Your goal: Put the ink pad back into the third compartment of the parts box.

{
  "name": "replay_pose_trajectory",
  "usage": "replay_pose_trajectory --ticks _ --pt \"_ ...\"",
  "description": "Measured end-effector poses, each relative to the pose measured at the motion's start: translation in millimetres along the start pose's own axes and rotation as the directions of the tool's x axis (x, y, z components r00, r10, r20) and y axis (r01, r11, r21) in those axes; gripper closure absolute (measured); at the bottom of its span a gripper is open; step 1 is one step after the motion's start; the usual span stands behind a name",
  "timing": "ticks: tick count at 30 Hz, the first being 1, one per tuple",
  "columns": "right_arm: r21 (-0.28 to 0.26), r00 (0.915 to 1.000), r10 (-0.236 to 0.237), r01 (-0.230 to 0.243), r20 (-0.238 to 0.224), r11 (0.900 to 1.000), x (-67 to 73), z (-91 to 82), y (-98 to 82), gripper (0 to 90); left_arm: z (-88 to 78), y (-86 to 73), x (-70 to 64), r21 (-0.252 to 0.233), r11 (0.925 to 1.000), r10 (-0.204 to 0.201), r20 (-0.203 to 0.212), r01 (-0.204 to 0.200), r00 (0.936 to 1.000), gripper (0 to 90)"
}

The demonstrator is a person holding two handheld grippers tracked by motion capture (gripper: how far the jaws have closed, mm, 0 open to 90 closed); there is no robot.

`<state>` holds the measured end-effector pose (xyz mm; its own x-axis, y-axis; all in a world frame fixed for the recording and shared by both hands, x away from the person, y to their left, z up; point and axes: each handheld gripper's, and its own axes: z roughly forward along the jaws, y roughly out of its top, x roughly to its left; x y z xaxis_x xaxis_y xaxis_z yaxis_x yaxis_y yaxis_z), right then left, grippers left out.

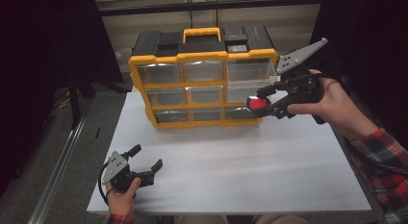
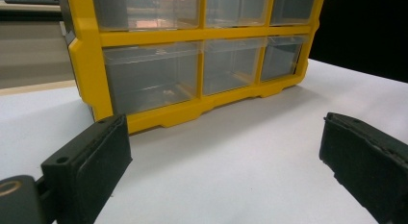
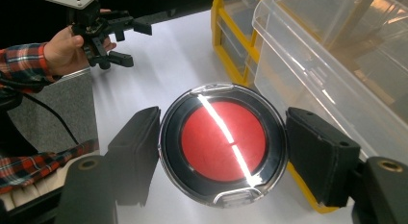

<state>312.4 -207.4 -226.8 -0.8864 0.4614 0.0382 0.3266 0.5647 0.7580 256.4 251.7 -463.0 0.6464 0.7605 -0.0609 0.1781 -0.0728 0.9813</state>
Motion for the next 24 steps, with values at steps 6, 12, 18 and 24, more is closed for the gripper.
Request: replay_pose_trajectory --ticks 6,12,18,24 --pt "-0.004 1.0 0.0 0.0 0.006 1.0 -1.6 -2.9 4.1 30.0 0.0 0.0 0.0 0.001 1.0 0.001 0.001 -0.001 1.0 3.9" --pt "-0.005 1.0 0.0 0.0 0.008 1.0 -3.1 -5.5 7.2 30.0 -0.1 0.1 0.1 0.0 1.0 0.001 0.0 -0.001 1.0 3.9" --pt "-0.005 0.9999 0.001 -0.001 0.011 1.0 -4.5 -7.1 9.2 30.0 -0.1 0.1 0.1 0.0 1.0 0.001 0.0 -0.001 1.0 3.9" --pt "-0.005 0.9998 -0.003 0.003 0.022 1.0 -5.8 -8.7 12.2 30.0 -0.3 0.3 0.6 0.0 1.0 0.009 -0.002 -0.009 1.0 3.9"
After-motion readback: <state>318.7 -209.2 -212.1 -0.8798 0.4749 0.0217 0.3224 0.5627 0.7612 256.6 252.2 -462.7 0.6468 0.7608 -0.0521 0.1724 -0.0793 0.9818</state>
